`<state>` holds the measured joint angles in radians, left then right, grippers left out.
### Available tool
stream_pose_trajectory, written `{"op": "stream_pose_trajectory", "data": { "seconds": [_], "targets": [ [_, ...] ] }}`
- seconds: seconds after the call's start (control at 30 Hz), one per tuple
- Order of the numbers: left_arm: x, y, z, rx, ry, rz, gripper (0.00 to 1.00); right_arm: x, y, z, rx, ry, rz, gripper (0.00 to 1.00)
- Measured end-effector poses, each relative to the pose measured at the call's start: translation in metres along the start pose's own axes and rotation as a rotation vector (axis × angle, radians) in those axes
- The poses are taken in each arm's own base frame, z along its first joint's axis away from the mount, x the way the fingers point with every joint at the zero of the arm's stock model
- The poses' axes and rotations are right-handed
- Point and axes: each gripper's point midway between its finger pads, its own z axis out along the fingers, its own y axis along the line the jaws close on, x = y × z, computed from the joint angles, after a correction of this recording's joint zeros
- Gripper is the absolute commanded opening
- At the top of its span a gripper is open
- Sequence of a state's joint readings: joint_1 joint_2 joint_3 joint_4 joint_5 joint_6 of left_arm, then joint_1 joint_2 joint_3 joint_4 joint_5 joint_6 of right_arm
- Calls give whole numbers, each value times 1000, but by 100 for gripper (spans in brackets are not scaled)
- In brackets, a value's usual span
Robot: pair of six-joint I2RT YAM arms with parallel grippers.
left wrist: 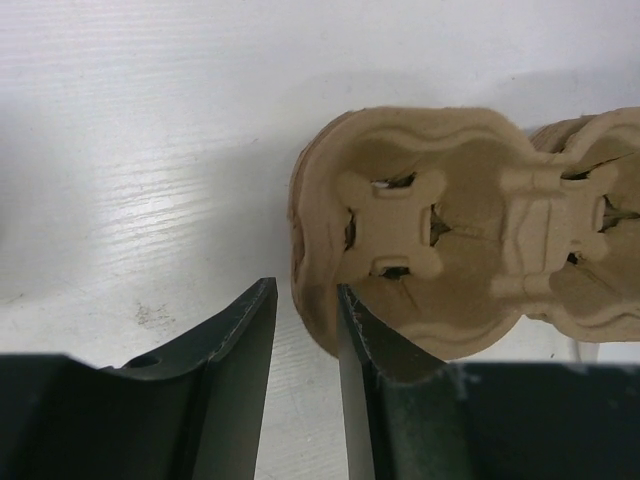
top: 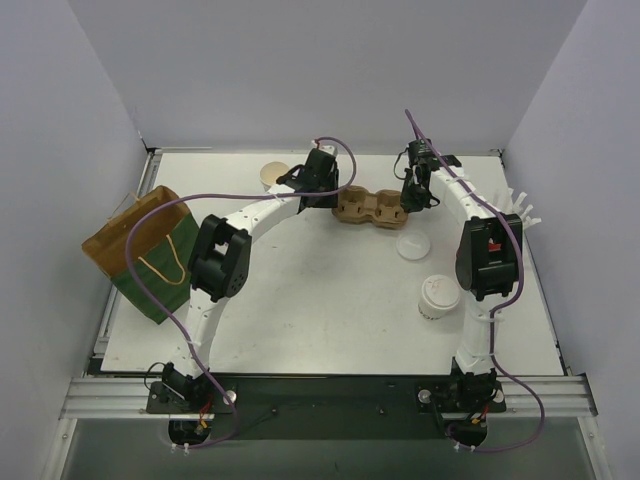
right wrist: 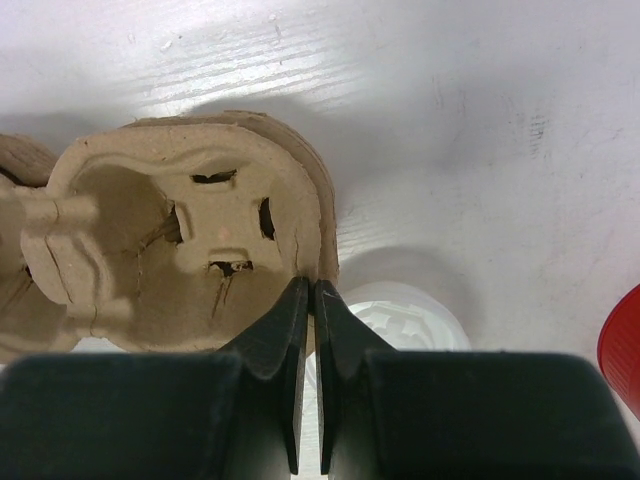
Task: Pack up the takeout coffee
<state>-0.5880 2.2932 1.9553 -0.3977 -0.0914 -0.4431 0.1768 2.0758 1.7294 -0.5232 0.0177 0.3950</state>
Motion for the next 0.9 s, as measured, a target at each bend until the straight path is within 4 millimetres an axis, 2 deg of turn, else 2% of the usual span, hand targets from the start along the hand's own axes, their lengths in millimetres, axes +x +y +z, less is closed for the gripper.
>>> {"op": "stream_pose_trajectory", "data": {
  "seconds": [0.17,0.43,0.67,0.87,0.9],
  "targets": [
    [1,8,0,-25,9,1,41,0,-1,0,1,0,1,0],
    [0,8,0,-24,7,6,41,0,-1,0,0,0,1,0],
    [-18,-2,3,0,-26,5,37,0,0,0,0,0,1,0],
    [-13,-1,11,-5,-10,7,36,0,0,0,-4,2,1,0],
    [-11,0,12,-7,-6,7,34,0,0,0,-4,2,1,0]
  ]
}}
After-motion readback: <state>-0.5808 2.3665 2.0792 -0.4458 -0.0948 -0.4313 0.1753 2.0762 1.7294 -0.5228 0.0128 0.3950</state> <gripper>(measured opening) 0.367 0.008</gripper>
